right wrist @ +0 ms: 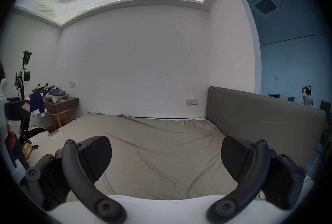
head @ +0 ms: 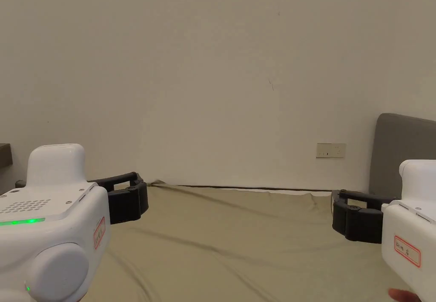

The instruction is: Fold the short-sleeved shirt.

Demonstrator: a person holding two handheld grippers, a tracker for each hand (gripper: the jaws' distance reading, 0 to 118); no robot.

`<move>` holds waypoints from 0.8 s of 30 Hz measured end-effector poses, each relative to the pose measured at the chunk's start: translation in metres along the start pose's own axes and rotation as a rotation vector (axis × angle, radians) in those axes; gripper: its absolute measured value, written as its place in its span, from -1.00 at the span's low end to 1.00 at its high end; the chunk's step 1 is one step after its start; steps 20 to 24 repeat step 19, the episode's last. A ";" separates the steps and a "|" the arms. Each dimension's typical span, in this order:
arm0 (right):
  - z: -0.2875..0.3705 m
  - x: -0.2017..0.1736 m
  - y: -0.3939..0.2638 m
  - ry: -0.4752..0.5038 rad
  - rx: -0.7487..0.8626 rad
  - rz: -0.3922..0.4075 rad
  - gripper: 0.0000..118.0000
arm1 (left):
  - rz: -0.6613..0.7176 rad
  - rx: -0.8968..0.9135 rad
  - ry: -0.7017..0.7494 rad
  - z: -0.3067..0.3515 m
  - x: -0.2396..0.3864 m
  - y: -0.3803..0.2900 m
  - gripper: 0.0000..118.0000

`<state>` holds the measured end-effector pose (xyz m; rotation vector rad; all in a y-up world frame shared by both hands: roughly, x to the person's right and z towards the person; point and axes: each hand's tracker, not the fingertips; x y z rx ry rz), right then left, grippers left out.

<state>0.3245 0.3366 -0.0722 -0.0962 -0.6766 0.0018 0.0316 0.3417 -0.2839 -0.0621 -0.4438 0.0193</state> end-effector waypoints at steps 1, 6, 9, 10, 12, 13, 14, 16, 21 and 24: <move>-0.001 -0.003 0.001 -0.022 -0.003 0.002 1.00 | 0.000 -0.001 -0.003 0.000 0.000 0.000 1.00; -0.007 -0.015 0.002 -0.081 -0.023 0.027 1.00 | 0.034 -0.025 0.011 -0.003 0.003 -0.001 1.00; -0.007 -0.011 0.006 -0.045 -0.042 -0.021 1.00 | 0.052 -0.057 -0.011 -0.006 0.002 -0.002 1.00; -0.007 -0.012 0.006 -0.053 -0.041 -0.019 1.00 | 0.055 -0.056 -0.007 -0.006 0.002 -0.003 1.00; -0.005 -0.014 0.008 -0.101 -0.037 0.009 1.00 | 0.052 -0.046 0.013 -0.006 0.002 -0.004 1.00; -0.005 -0.017 0.009 -0.151 -0.023 0.044 1.00 | 0.048 -0.042 0.022 -0.007 0.002 -0.004 1.00; -0.003 -0.019 0.009 -0.160 0.011 0.061 1.00 | 0.039 -0.040 0.028 -0.007 0.003 -0.004 1.00; -0.001 -0.018 0.010 -0.127 0.010 0.065 1.00 | 0.028 -0.044 0.030 -0.008 0.004 -0.004 1.00; 0.000 -0.013 0.015 0.019 0.013 0.001 1.00 | 0.018 -0.054 0.021 -0.009 0.005 -0.005 1.00; 0.000 -0.013 0.015 0.019 0.013 0.001 1.00 | 0.018 -0.054 0.021 -0.009 0.005 -0.005 1.00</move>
